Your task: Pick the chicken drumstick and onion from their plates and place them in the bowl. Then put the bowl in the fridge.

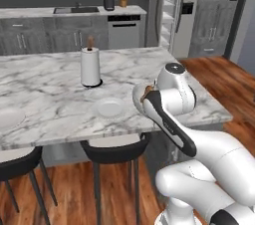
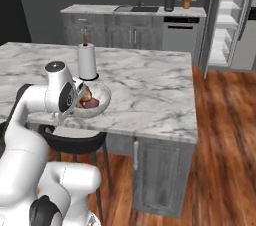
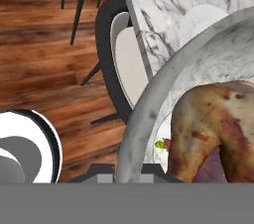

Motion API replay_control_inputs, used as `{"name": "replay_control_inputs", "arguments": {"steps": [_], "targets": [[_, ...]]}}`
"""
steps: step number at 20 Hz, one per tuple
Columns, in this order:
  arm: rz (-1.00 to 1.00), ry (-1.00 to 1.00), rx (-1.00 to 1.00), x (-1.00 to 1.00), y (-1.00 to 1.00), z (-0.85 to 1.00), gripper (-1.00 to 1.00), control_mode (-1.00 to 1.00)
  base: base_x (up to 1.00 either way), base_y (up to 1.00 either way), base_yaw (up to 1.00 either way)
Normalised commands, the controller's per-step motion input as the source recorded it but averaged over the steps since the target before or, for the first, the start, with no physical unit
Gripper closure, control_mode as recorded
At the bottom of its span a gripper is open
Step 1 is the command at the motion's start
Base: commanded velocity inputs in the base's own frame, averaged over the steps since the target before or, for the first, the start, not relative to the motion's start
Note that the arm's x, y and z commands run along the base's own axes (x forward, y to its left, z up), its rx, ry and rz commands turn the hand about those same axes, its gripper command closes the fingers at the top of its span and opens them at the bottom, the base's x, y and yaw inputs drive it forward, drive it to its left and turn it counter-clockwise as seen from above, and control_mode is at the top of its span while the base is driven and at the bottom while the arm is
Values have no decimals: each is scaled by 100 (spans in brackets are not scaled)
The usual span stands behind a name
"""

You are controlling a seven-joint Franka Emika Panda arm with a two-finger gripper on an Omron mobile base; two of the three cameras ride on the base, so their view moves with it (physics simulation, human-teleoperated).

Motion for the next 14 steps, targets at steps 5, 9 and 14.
{"name": "replay_control_inputs", "arguments": {"steps": [5,9,14], "targets": [[0,0,0,0,0,0,100,100,32,-75,0],[0,0,0,0,0,0,100,100,38,-75,0],[0,0,0,0,0,0,100,100,42,-74,0]]}}
